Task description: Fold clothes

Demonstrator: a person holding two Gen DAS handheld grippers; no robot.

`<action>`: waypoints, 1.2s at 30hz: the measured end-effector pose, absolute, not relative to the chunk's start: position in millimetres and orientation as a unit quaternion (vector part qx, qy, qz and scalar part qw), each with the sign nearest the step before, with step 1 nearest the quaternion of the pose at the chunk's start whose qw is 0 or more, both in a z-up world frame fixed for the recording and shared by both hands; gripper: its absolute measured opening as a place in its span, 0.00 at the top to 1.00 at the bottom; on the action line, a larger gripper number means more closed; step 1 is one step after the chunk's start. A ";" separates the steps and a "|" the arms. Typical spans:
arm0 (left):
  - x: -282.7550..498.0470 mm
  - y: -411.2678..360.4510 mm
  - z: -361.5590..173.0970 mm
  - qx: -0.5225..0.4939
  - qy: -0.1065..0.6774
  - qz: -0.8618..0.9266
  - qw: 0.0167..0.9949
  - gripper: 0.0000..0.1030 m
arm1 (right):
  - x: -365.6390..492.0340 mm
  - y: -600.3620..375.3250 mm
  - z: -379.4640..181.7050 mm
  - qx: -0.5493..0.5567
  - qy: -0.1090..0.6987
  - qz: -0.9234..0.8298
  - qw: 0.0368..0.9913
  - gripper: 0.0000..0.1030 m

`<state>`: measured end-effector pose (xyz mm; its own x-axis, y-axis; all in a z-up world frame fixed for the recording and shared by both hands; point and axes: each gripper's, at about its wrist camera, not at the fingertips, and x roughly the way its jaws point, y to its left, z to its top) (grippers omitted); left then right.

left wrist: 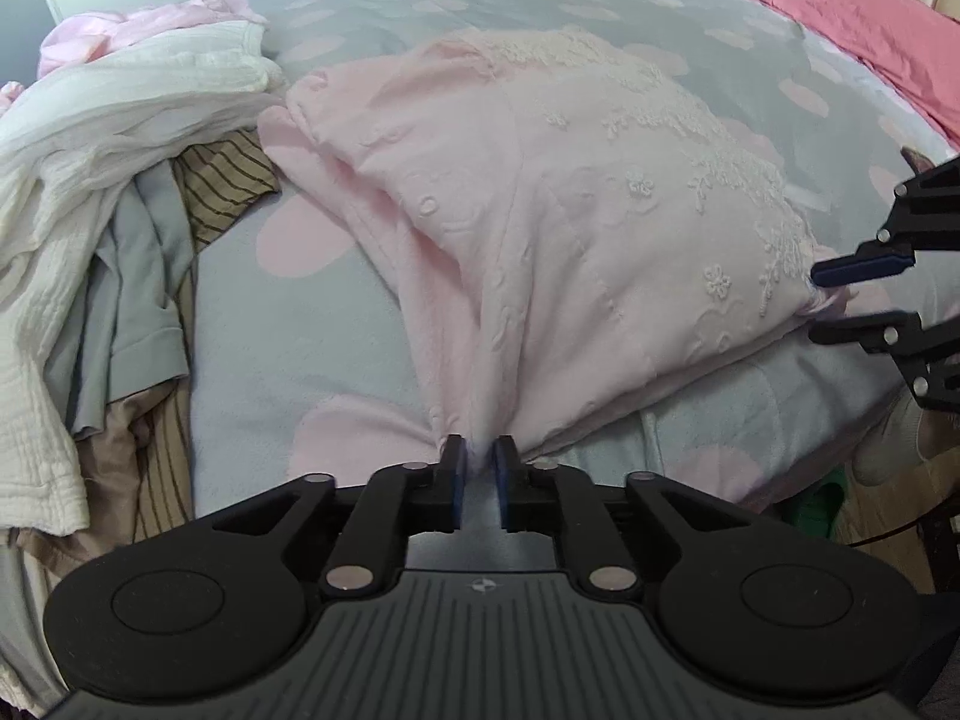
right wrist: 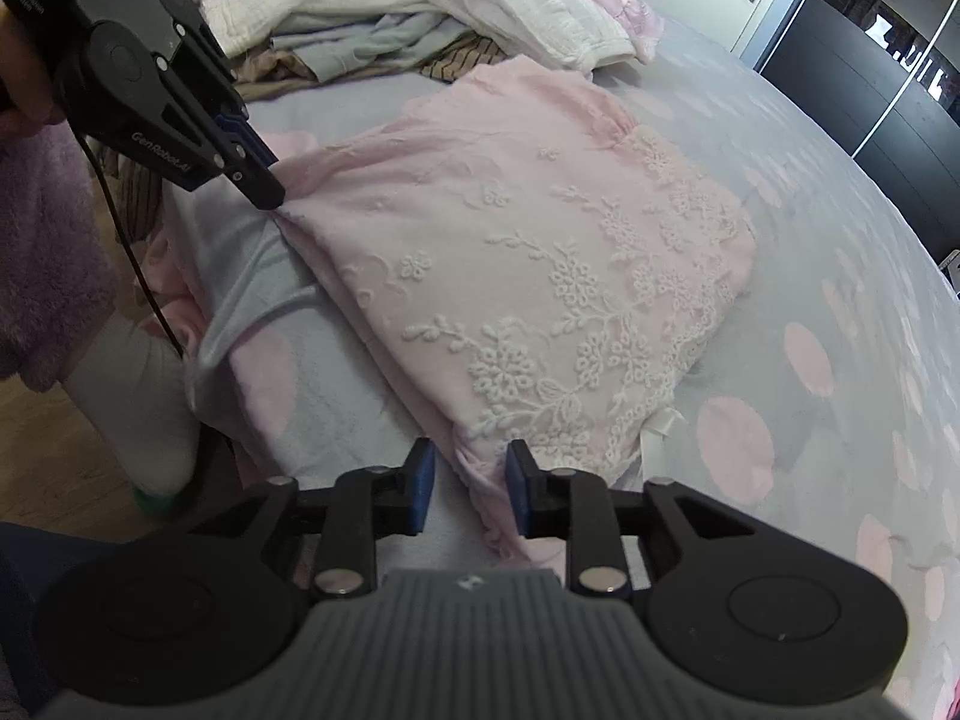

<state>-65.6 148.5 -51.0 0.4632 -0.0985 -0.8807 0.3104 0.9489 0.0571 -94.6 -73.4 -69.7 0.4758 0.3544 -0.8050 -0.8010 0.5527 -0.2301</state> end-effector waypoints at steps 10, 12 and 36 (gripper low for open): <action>-58.2 181.0 -14.5 0.001 0.446 -0.083 0.891 0.47 | -85.3 -88.6 -40.7 -0.231 0.317 0.339 0.855 0.55; -54.9 186.9 -10.4 -0.026 0.430 -0.076 0.899 0.47 | -76.9 -92.5 -36.4 -0.202 0.315 0.322 0.870 0.51; 45.3 186.0 -64.3 -0.175 0.473 -0.039 0.863 0.35 | 38.2 -132.4 -67.5 0.053 0.433 0.208 0.876 0.31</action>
<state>45.3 186.0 -64.3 0.5493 -0.2324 -0.8027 -0.0994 0.9356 -0.3389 38.2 -132.4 -67.5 0.5390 0.4095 -0.7360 -0.3177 0.9081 0.2726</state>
